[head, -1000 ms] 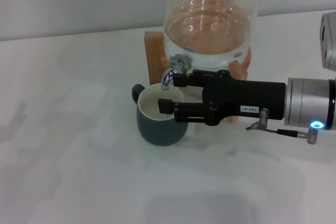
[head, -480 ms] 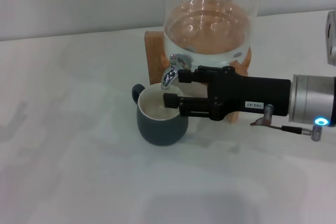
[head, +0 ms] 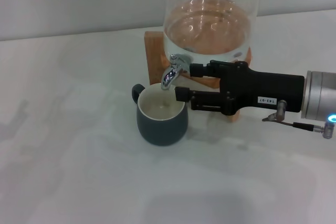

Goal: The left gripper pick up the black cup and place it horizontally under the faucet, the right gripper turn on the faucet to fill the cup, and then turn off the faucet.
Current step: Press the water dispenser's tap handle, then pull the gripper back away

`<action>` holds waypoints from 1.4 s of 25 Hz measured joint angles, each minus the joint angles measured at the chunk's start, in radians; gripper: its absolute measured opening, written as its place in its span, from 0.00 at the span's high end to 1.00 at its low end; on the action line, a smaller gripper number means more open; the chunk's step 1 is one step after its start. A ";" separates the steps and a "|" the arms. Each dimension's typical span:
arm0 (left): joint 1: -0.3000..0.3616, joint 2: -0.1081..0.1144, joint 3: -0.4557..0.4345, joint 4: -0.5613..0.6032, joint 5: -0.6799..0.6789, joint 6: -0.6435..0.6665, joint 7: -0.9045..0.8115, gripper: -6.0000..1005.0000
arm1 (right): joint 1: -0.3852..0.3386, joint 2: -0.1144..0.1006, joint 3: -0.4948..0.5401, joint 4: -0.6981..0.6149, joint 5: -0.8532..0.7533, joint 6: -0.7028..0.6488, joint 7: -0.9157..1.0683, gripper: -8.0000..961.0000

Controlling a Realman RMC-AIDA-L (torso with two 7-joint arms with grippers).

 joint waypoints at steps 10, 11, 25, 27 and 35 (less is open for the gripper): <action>0.000 0.000 0.000 0.000 -0.002 0.002 -0.001 0.12 | -0.002 0.000 0.017 0.003 0.002 0.035 -0.002 0.20; 0.000 0.000 0.000 0.000 -0.002 0.002 -0.001 0.12 | -0.002 0.000 0.017 0.002 0.005 0.044 -0.002 0.20; 0.001 0.000 0.000 0.000 -0.002 0.007 -0.003 0.12 | 0.017 0.003 -0.021 0.018 0.027 0.052 -0.010 0.20; 0.003 0.000 0.000 0.000 -0.002 0.006 -0.006 0.12 | 0.019 0.004 -0.029 0.021 0.025 0.036 -0.012 0.20; 0.008 0.000 0.001 0.000 -0.002 -0.005 -0.009 0.12 | 0.022 0.004 -0.050 0.036 0.018 -0.026 -0.019 0.20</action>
